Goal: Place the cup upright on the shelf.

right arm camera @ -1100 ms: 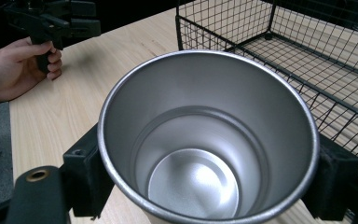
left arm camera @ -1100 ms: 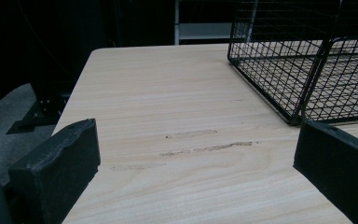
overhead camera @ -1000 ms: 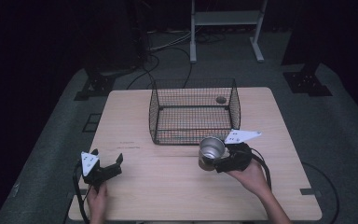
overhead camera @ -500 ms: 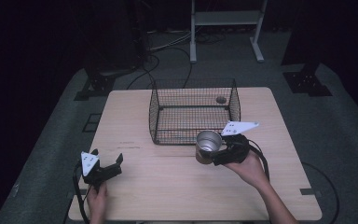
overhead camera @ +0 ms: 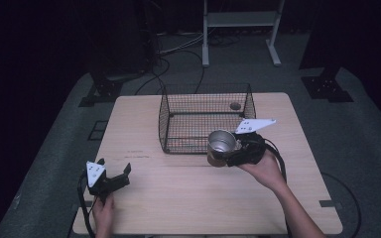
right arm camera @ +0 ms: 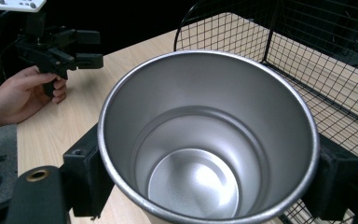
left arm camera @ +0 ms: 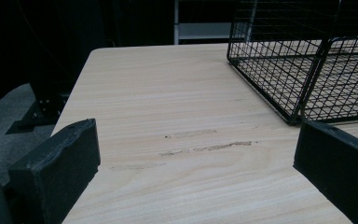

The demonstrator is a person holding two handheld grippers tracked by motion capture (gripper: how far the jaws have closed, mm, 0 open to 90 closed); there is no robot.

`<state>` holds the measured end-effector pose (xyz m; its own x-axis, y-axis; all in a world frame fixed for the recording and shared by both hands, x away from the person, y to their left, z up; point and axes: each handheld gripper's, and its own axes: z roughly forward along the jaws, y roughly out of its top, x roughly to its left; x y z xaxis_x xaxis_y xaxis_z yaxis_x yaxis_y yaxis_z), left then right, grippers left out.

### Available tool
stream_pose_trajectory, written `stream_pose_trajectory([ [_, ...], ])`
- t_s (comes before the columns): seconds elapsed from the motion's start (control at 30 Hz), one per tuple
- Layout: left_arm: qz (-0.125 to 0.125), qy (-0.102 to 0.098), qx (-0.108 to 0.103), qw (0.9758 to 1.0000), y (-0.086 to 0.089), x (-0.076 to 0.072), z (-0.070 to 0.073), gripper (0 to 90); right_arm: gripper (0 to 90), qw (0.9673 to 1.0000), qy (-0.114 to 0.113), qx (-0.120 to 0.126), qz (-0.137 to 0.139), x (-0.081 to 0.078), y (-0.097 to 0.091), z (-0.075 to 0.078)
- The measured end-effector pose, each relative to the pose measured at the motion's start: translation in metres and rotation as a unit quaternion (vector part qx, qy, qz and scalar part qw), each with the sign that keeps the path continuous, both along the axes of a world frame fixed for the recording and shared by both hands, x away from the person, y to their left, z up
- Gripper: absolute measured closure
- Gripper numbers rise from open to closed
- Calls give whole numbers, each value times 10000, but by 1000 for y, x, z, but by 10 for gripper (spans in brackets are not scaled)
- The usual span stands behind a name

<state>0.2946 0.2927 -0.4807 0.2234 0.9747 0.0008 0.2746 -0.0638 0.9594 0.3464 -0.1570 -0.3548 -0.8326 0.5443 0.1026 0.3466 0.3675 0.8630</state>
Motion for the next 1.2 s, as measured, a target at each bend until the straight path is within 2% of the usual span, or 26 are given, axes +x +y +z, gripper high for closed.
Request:
stream_pose_trajectory([
  [0.67,-13,-9,-13,10000,0,0,0,0,179,9999,-97,-103,58,17,10,22],
  [0.83,-12,-20,-8,10000,0,0,0,0,179,9998,-165,-123,77,22,16,31],
  [1.2,-21,-10,-5,10000,1,0,0,0,179,9996,-158,-180,133,30,27,40],
])
